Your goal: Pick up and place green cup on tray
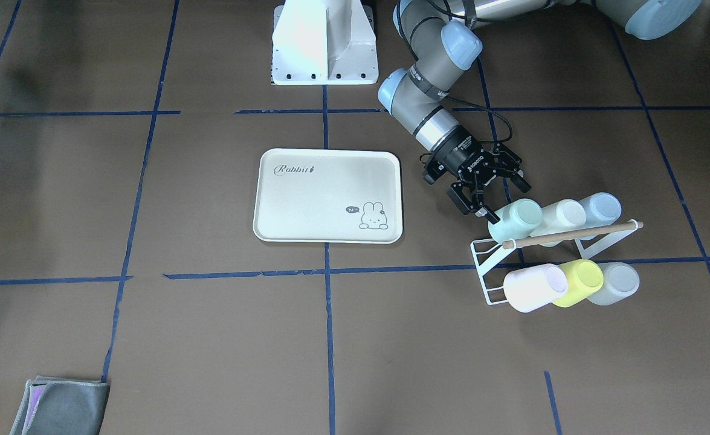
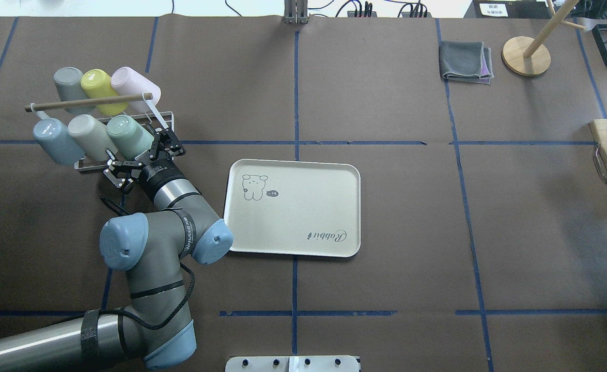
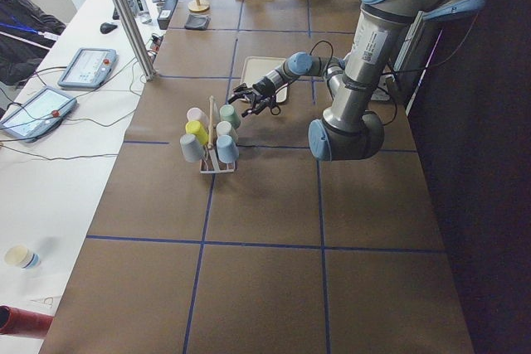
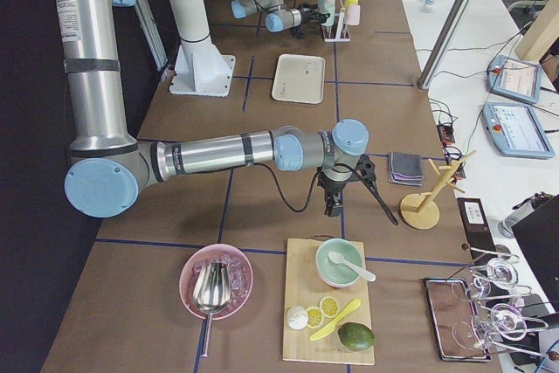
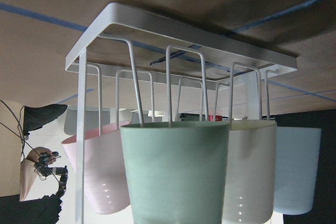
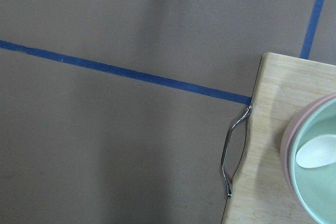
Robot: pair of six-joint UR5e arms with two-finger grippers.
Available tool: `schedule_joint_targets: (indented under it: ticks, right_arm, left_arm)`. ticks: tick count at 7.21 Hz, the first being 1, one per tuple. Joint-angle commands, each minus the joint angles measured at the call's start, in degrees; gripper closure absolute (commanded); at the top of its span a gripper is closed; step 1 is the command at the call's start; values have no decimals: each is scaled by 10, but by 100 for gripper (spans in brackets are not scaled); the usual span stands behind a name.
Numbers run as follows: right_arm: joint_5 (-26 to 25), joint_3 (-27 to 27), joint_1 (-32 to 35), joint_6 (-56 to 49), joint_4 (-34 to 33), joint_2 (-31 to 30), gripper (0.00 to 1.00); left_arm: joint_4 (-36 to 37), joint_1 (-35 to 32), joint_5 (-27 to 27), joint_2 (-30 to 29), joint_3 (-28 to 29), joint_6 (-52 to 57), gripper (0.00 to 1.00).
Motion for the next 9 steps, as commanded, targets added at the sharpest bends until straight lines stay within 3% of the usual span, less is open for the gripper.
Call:
schedule_joint_targets:
  ticks: [1, 4, 5, 6, 9]
  right_arm:
    - [0, -2, 0, 0, 0, 0, 0]
    - [0, -1, 0, 1, 0, 2, 0]
    - [0, -1, 0, 1, 1, 2, 0]
    - [0, -1, 0, 1, 1, 3, 0]
    - [0, -1, 0, 2, 1, 4, 0]
  left_arm:
    - [-41, -10, 9, 1, 39, 0, 1]
    - [-42, -12, 17, 1, 47, -1, 2]
    - [-42, -12, 17, 1, 47, -2, 7]
    - [-45, -12, 17, 1, 47, -2, 13]
    - [-45, -23, 18, 1, 42, -2, 48]
